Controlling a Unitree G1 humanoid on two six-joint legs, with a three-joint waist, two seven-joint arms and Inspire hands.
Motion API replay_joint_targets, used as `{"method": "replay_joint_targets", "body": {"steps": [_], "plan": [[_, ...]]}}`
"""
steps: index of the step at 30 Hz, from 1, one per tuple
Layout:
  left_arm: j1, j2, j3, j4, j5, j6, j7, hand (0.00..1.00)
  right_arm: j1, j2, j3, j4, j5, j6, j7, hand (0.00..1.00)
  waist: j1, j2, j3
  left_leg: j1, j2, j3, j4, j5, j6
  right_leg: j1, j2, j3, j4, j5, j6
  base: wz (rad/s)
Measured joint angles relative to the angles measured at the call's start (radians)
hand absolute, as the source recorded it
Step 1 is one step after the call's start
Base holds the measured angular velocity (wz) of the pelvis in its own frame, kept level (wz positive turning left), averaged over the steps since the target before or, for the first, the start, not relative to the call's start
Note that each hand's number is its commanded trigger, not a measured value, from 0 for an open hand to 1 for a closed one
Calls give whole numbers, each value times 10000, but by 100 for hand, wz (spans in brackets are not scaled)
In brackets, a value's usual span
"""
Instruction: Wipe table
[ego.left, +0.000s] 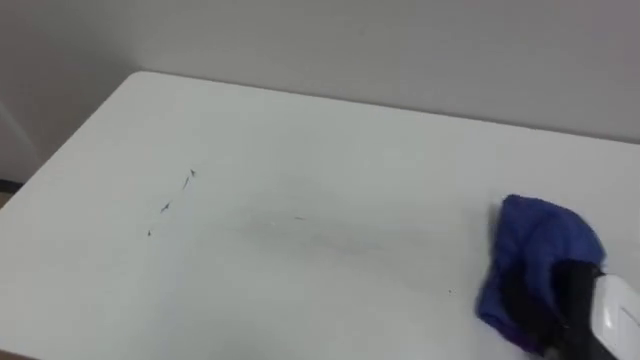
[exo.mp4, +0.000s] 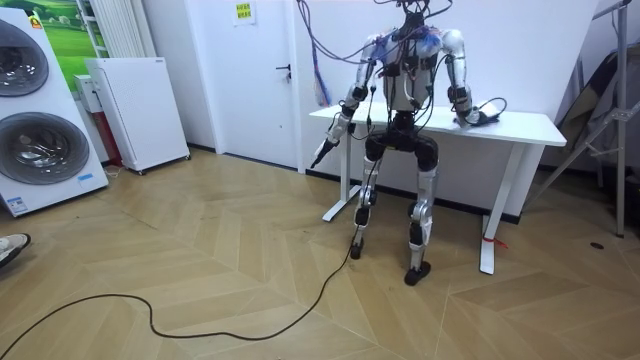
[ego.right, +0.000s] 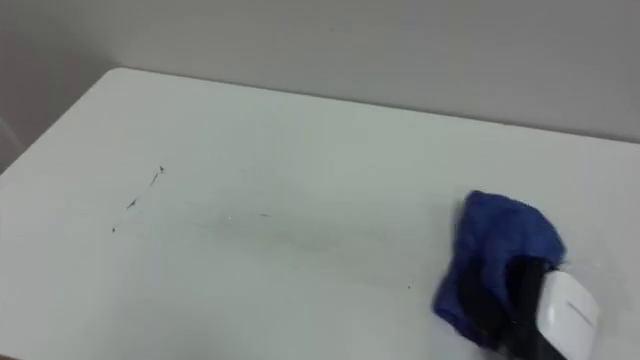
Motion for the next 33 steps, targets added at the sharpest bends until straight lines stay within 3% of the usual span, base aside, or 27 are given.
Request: {"method": "replay_joint_targets", "body": {"steps": [3,5,8,10,11,12,13,14,15,16,20,21,23,25,27,29,30,33], "plan": [[-97,-22,-224,-186,0,-9,-287,0,-6,-437,-433,714,317,-89,66,100,-65,23,-27,-103,-63,-18,225,-45,105,1,-55,-57,33,24,44,-2],[-294,-61,-750,-293,-14,8,-302,0,-289,-581,-340,898,458,-6,387,100,-7,70,-46,-112,-65,-94,272,-70,121,-7,-20,-40,26,30,36,-15],[-815,-219,-2031,-367,-26,71,-284,0,-1123,-355,36,856,456,897,639,100,196,217,-56,21,-65,-556,262,-152,84,33,132,144,70,137,-99,-24],[-1255,-344,-2960,-324,-100,187,-243,0,-1845,-115,794,559,320,1884,1095,100,512,309,-31,-1,-42,-1178,274,-188,87,-212,458,619,136,292,-333,-57],[-1375,-419,-3073,-318,-98,208,-242,0,-2021,-33,1034,323,218,2136,1350,100,610,322,-21,-36,-21,-1308,273,-187,85,-351,535,706,185,336,-402,-65],[-1550,-570,-3292,-130,-98,233,-236,0,-2255,143,1676,-415,-179,2648,1984,100,823,373,-16,-133,18,-1585,275,-186,84,-574,694,730,197,427,-527,-51],[-1725,-606,-3575,14,-97,296,-269,0,-2565,346,2537,-1050,-608,2919,2629,100,936,388,5,-218,85,-1788,275,-160,42,-716,836,789,196,442,-560,-45],[-1749,-636,-3615,-2,-95,343,-293,0,-2796,444,2906,-1235,-835,2971,2918,100,1047,389,6,-266,139,-1812,277,-140,8,-806,922,849,186,388,-534,-26],[-1758,-716,-3617,-96,-107,425,-343,0,-3349,802,3513,-1360,-1295,3015,3365,100,1270,410,57,-371,147,-1981,281,-108,-2,-977,1049,977,172,367,-546,-9],[-1681,-771,-3612,-245,-138,536,-472,0,-3885,1161,4006,-1376,-1629,3006,3771,100,1392,433,138,-494,142,-2084,280,-56,-13,-1124,1075,927,173,342,-591,7],[-783,-756,-3601,-927,-242,734,-795,0,-4301,1270,4482,-1289,-2035,2789,4501,100,1574,430,146,-688,-117,-2211,275,153,141,-1037,967,933,134,145,-586,59],[-391,-753,-3379,-996,-295,837,-947,0,-4112,1205,4303,-1033,-2043,2564,4430,100,1527,392,135,-647,-238,-2191,285,183,189,-887,856,927,134,154,-652,53],[49,-747,-2879,-932,-304,928,-1058,0,-3634,1138,3941,-954,-2035,2031,4162,100,1272,321,142,-546,-402,-2127,266,169,256,-560,737,840,-59,108,-577,45],[291,-735,-2360,-769,-275,938,-1137,0,-2907,911,3561,-933,-1947,1472,3496,100,1034,190,181,-361,-577,-2012,268,100,373,-178,565,676,-236,51,-444,32],[195,-683,-1382,-389,-79,898,-1136,0,-1599,371,2699,-1055,-1341,780,2243,100,742,172,172,-239,-797,-1597,321,5,541,93,266,573,-199,-90,-218,28],[228,-473,-843,-214,27,818,-1003,0,-584,3,1885,-1103,-928,357,1352,100,660,131,111,-207,-962,-1531,327,-85,680,132,92,589,-169,-131,-95,2],[322,-284,-746,-315,9,781,-907,0,-71,-166,1432,-1043,-585,230,988,100,507,78,23,-190,-1032,-1500,340,-148,745,176,26,567,-161,-101,-31,0],[433,-26,-797,-535,16,717,-892,0,251,-647,438,-7,300,-214,687,100,110,120,-63,-104,-1105,-1514,375,-299,876,313,9,86,-24,-81,-4,0]]}}
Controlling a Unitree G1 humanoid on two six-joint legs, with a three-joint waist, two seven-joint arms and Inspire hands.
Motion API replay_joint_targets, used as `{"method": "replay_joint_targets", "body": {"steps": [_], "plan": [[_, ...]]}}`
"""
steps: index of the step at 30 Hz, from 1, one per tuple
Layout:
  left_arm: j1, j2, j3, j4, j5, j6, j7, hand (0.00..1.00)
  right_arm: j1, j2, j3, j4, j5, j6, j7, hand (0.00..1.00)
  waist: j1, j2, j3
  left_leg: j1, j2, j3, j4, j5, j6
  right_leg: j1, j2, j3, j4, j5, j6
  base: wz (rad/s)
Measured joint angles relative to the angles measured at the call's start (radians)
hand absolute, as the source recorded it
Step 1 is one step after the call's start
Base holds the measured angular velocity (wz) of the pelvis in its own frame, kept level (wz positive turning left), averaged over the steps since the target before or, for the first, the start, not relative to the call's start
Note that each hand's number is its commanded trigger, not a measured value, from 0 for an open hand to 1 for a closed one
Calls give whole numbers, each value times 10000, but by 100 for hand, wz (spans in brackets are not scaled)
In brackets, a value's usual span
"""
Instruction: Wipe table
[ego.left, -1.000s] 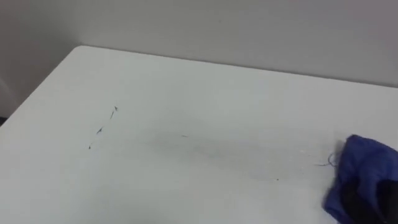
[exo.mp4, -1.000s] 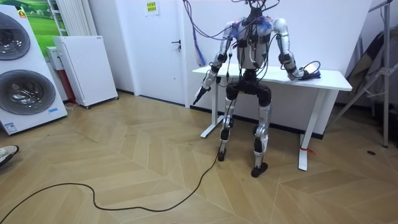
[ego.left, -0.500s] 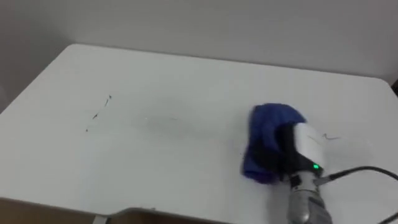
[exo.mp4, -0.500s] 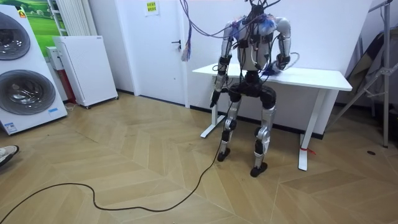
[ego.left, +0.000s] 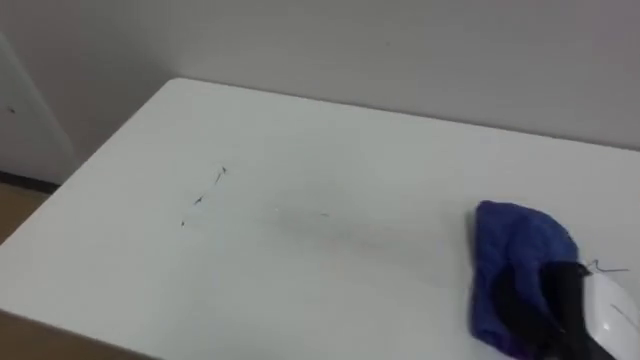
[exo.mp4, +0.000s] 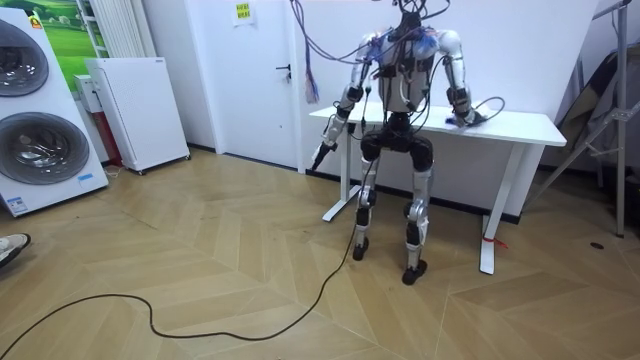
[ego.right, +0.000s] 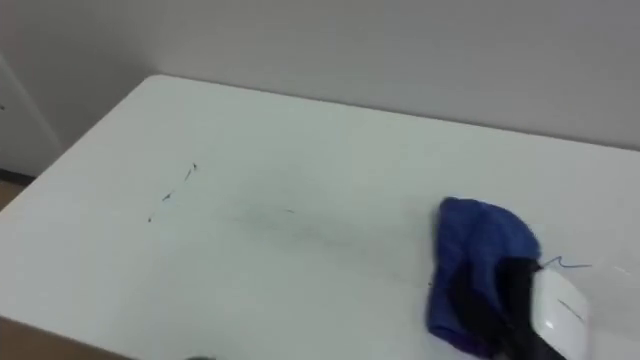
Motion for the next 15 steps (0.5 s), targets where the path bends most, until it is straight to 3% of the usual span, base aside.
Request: {"method": "replay_joint_targets", "body": {"steps": [2,5,7,10,11,13,14,15], "plan": [[-233,-21,-70,-49,-3,-205,-33,0,-115,-259,-350,622,235,-12,6,100,-27,-11,-5,-4,-20,-3,118,-48,73,-3,11,-113,123,13,-11,0],[-415,-47,-868,-127,-129,-421,-96,0,-743,-397,-303,1383,508,48,303,100,138,-25,2,9,-11,36,277,-120,129,-37,23,-115,187,128,-13,-16],[-422,-75,-1354,-113,-158,-359,-143,0,-1409,-381,-166,1695,572,378,505,100,243,42,-2,-30,7,-68,402,-222,107,-129,153,-30,175,205,-134,-34],[-675,-176,-1611,31,-461,-337,-304,0,-3035,-208,255,1905,589,1846,1313,100,699,168,33,-460,-3,-1015,730,-267,170,-622,636,94,189,476,-530,-52],[-762,-189,-1615,99,-471,-311,-340,0,-3421,-185,357,2011,561,2076,1489,100,697,179,34,-630,-6,-1226,837,-298,217,-761,717,112,193,511,-586,-26],[-997,-170,-1958,114,-533,-230,-503,0,-4792,-188,697,2156,433,2810,2159,100,767,284,82,-1292,-44,-1831,1044,-188,85,-1398,970,209,223,543,-682,-2],[-1052,-180,-2042,119,-535,-225,-562,0,-5148,-233,807,2158,427,2948,2275,100,856,356,136,-1416,-23,-1904,1032,-105,54,-1568,1036,266,222,546,-713,-9],[-1165,-201,-2182,134,-539,-190,-701,0,-5718,-305,990,2200,398,3056,2443,100,996,477,245,-1636,1,-2024,992,88,-18,-1852,1075,237,246,499,-881,15]]}}
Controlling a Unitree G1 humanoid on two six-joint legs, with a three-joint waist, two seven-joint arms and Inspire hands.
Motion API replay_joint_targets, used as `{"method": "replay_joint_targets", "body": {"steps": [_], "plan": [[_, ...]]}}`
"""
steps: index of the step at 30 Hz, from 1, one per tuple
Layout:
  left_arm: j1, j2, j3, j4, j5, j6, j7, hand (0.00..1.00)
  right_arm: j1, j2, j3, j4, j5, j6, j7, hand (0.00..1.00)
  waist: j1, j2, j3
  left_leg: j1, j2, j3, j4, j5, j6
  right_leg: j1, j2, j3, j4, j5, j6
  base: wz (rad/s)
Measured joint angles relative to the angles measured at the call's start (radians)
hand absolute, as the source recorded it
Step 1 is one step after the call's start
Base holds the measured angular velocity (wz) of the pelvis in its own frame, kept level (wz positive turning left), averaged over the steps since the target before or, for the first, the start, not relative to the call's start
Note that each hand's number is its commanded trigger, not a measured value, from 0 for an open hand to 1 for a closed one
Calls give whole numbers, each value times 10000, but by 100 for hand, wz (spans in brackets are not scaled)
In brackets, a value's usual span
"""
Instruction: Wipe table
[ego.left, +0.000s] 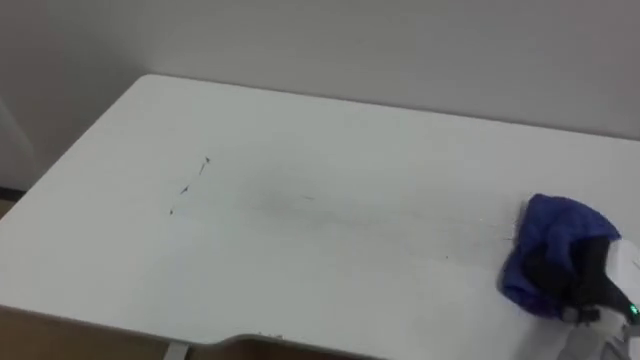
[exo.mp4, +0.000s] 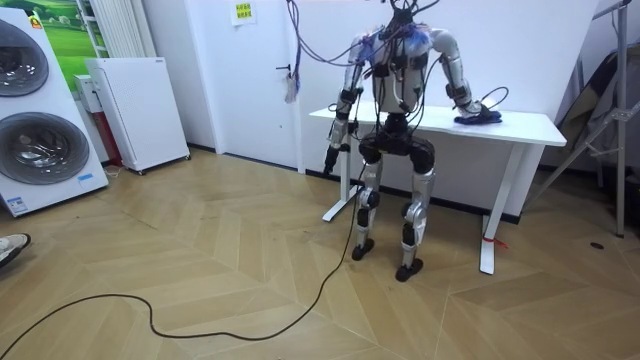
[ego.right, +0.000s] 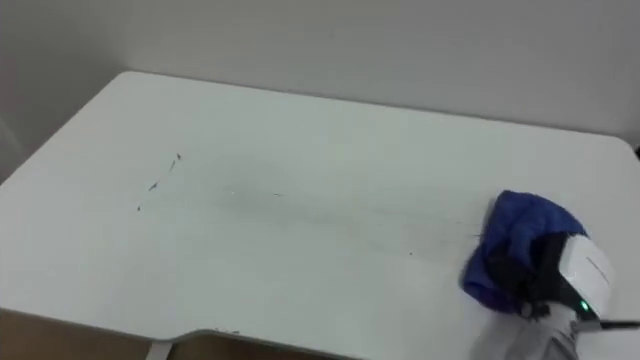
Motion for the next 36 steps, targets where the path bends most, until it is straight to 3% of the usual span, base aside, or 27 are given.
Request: {"method": "replay_joint_targets", "body": {"steps": [1,2,5,8,10,12,14,15,18,22,24,27,31,32,34,36], "plan": [[-76,-17,-28,12,-5,-2,-165,0,-585,-145,151,294,18,-31,121,100,-1,107,89,-230,7,-97,-53,192,-90,-303,-14,-152,136,-37,-67,32],[-95,-15,-9,11,-10,-1,-251,0,-818,-231,148,519,26,-66,161,100,-32,97,103,-357,7,-127,-75,265,-106,-431,-18,-196,197,-60,-104,62],[160,73,15,-225,-20,36,-400,0,-1332,-795,134,1103,157,-168,115,100,21,121,65,-518,-2,50,-579,744,-152,-771,-1,33,311,-132,-144,51],[704,248,69,-245,-233,54,-452,0,-730,-1150,123,1446,612,-828,-132,100,-81,-11,16,-322,-16,246,-898,941,-82,-496,-31,-137,174,-210,-163,40],[1032,447,191,-148,-313,40,-456,0,73,-1145,-235,1789,862,-1377,-307,100,-459,-197,-111,-95,-95,425,-927,935,-49,198,-40,-426,-179,-289,-165,77],[984,496,584,-166,-153,-1,-436,0,834,-1154,-913,1978,1038,-1638,-264,100,-536,-465,-216,114,-172,584,-913,868,47,602,-66,-380,-261,-451,-101,71],[1017,502,843,-200,-49,-4,-450,0,1333,-1204,-1551,2103,1212,-1782,-159,100,-552,-627,-217,224,-226,653,-826,730,90,776,-100,-307,-285,-557,-34,18],[1131,501,1059,-250,130,-6,-447,0,1702,-1244,-2023,2108,1209,-1852,-160,100,-647,-702,-273,233,-278,652,-809,683,121,863,-115,-275,-379,-570,-13,5],[1099,509,1642,-267,119,-8,-430,0,2497,-1362,-3024,2126,1298,-1864,-165,100,-717,-725,-326,475,-352,762,-673,433,202,1150,-180,-60,-414,-622,76,-10],[1074,528,1777,-432,58,-23,-432,0,2791,-1404,-3025,2084,1331,-1862,-166,100,-800,-716,-340,819,-339,975,-665,238,217,1380,-207,241,-427,-654,118,-23],[1010,472,1427,-464,8,-62,-439,0,2730,-1394,-2867,1786,1231,-1654,-166,100,-797,-598,-354,914,-320,1037,-586,90,230,1493,-201,322,-419,-668,137,-22],[819,423,694,-436,13,-157,-438,0,2356,-1345,-2470,1376,1200,-1053,-288,100,-577,-410,-284,1019,-182,1332,-527,-28,210,1453,-137,655,-400,-651,109,-38],[552,345,-67,-158,72,-171,-471,0,1331,-1056,-1168,760,957,119,-362,100,-150,-175,-200,983,25,1316,-494,-109,112,1125,50,1048,-342,-586,15,-52],[491,329,-173,-116,101,-166,-482,0,1128,-993,-930,628,772,235,-337,100,-62,-114,-166,957,48,1300,-501,-110,105,1055,76,1064,-346,-568,44,-52],[453,219,-363,-84,67,-140,-561,0,320,-597,-27,155,318,294,-98,100,53,-11,-14,815,136,1283,-556,-61,46,782,181,1153,-321,-497,-16,-27],[457,107,-458,-116,7,-141,-638,0,-172,-368,509,-84,3,287,75,100,183,50,53,709,156,1247,-576,-35,12,564,197,1152,-197,-510,-91,5]]}}
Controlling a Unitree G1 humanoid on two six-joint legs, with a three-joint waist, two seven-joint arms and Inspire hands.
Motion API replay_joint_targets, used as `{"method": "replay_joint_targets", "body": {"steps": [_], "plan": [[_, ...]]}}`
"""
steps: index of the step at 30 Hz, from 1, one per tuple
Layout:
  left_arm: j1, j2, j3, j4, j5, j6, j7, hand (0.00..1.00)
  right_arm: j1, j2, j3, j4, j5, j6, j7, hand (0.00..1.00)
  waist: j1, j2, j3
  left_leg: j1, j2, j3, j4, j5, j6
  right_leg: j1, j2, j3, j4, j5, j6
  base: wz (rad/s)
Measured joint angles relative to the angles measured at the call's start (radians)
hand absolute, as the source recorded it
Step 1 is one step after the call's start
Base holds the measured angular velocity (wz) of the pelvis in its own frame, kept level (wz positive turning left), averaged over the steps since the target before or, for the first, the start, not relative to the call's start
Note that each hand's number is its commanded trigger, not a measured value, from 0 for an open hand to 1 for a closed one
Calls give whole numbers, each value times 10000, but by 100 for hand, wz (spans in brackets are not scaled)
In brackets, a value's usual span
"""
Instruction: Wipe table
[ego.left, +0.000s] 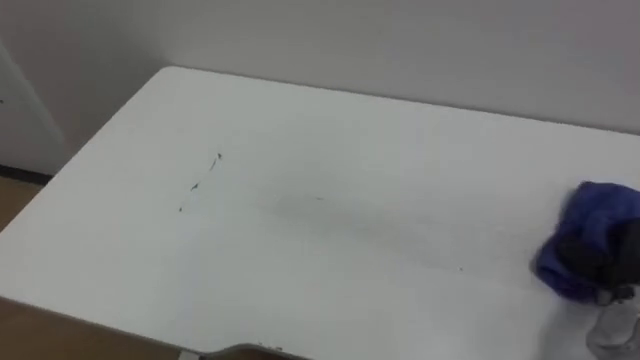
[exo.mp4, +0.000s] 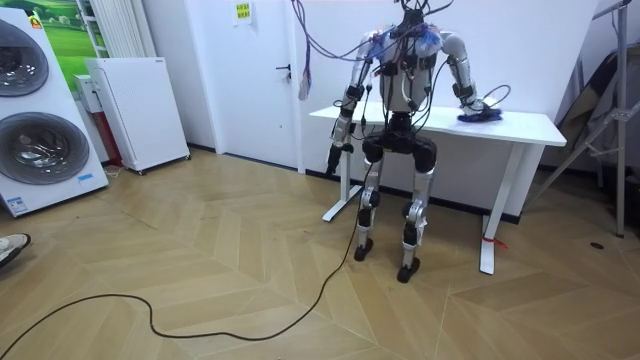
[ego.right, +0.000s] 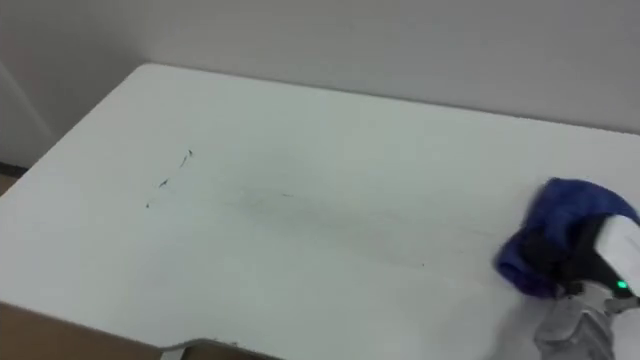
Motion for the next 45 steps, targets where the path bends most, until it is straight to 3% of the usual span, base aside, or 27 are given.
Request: {"method": "replay_joint_targets", "body": {"steps": [1,4,8,10,13,15,18,20,24,26,28,29,30,31,32,33,35,36,37,39,40,41,42,43,44,45], "plan": [[40,-62,-18,-59,-5,33,-21,0,-254,1,188,-26,-285,-72,128,100,36,23,69,-26,-10,-40,-10,23,-6,-18,10,-1,9,36,-69,14],[245,-25,-54,-74,-28,193,-28,0,-348,-25,470,-34,-566,-115,144,100,159,-61,24,30,-35,-61,-154,71,-15,-12,3,-29,-33,-14,-87,13],[653,-4,118,-181,51,346,-7,0,706,-119,293,7,-880,-1040,-498,100,-337,-314,-76,166,-149,-33,-187,80,-8,493,-97,-684,-140,-59,-20,52],[645,-3,407,-146,105,183,27,0,1577,-122,-309,209,-858,-1508,-922,100,-451,-521,-158,378,-259,135,-180,41,73,946,-221,-1055,-217,-160,146,64],[662,6,852,-133,118,96,37,0,2556,-132,-1215,273,-758,-1968,-1350,100,-555,-621,-245,377,-330,155,-108,-22,178,1144,-275,-1094,-187,-172,158,44],[773,25,1595,-152,319,105,74,0,3308,-136,-2107,422,-627,-2252,-1530,100,-571,-679,-322,419,-382,145,-79,-67,249,1233,-340,-1356,-192,-168,163,10],[1037,84,2095,-608,527,132,127,0,4084,-406,-2403,426,-327,-2366,-1563,100,-686,-717,-402,577,-424,269,-70,-123,326,1410,-420,-1504,-152,-158,184,-8],[1044,110,2155,-623,565,132,177,0,4384,-571,-2446,431,-327,-2359,-1561,100,-796,-717,-408,681,-459,280,-91,-147,365,1523,-461,-1498,-156,-155,196,-5],[673,9,1709,-546,500,129,208,0,4317,-523,-2252,379,-347,-2008,-1559,100,-663,-628,-425,831,-400,580,145,-321,384,1628,-513,-1442,-73,-206,349,-33],[311,-54,1196,-287,507,135,212,0,3799,-385,-2045,375,-388,-1376,-1555,100,-507,-439,-413,759,-297,621,520,-570,359,1491,-492,-1527,199,-240,387,-50],[-263,-185,420,223,482,159,217,0,2777,-93,-1558,136,-548,-248,-1457,100,-149,-106,-341,595,-138,617,1016,-884,495,974,-514,-1793,1026,-246,375,-84],[-420,-220,301,372,437,180,228,0,2505,34,-1429,109,-734,-20,-1428,100,-40,-39,-299,553,-117,603,1110,-927,521,738,-553,-1855,1368,-257,354,-103],[-724,-239,40,571,374,202,264,0,1888,407,-1032,-9,-1166,357,-1299,100,105,83,-177,496,-43,583,1265,-978,556,191,-688,-2002,2305,-262,336,-84],[-875,-232,-18,650,335,203,283,0,1593,639,-744,-97,-1342,520,-1169,100,196,100,-139,459,1,595,1307,-983,563,-157,-800,-2079,2837,-255,327,-105],[-1325,-201,-111,974,220,161,409,0,1019,1145,-80,-355,-1890,786,-787,100,442,67,-40,288,10,558,1485,-1033,571,-763,-1013,-2289,3715,-210,267,-91],[-1767,-122,-226,1395,201,123,459,0,369,1686,663,-456,-2537,833,-345,100,642,141,6,43,45,459,1744,-1089,547,-1201,-1149,-2334,4207,-181,234,-75],[-2421,-27,-320,1615,251,104,478,0,-554,2346,1506,-416,-3198,815,192,100,996,63,69,-465,62,95,1993,-1113,516,-1885,-1249,-1975,4852,-175,143,-13],[-2723,-41,-342,1513,290,44,482,0,-1110,2655,1904,-308,-3423,785,484,100,1416,48,87,-771,64,-121,2084,-1112,486,-2219,-1461,-1543,4836,-289,249,21],[-2933,-41,-405,1244,241,-69,469,0,-1760,2736,2216,-99,-3575,642,769,100,1713,116,133,-1052,58,-499,2176,-1024,335,-2385,-1685,-1110,4386,-353,313,28],[-2822,59,-415,833,86,-103,477,0,-2330,2735,2395,75,-3716,486,967,100,2048,233,195,-1266,100,-1235,2123,-869,78,-2391,-1979,-658,3481,-292,343,49],[-2753,77,-443,740,52,-96,477,0,-2395,2731,2394,106,-3755,482,969,100,2105,202,182,-1321,137,-1375,2053,-817,-10,-2356,-2106,-568,3109,-185,348,77],[-2576,212,-421,653,3,-78,487,0,-2467,2713,2365,160,-3768,467,967,100,2125,55,117,-1418,213,-1591,1898,-692,-174,-2304,-2330,-446,2416,119,360,81],[-2438,312,-428,593,4,-15,482,0,-2444,2668,2354,144,-3647,302,952,100,2055,-51,90,-1409,416,-1719,1749,-619,-490,-2159,-2507,-302,1871,451,335,103],[-2311,389,-422,490,-8,-11,481,0,-2334,2650,2355,122,-3316,106,935,100,1934,-94,65,-1361,762,-1693,1613,-545,-853,-1930,-2462,-435,1532,744,393,84],[-2287,454,-389,427,-6,-12,489,0,-2254,2639,2354,54,-3148,18,938,100,1915,-147,66,-1352,932,-1574,1587,-519,-1058,-1892,-2456,-577,1528,938,362,71],[-2246,370,-306,418,24,-26,514,0,-2015,2579,2339,-12,-3075,-287,937,100,1917,-30,21,-1250,1336,-1522,1609,-564,-1481,-1852,-2256,-912,1905,840,1115,32]]}}
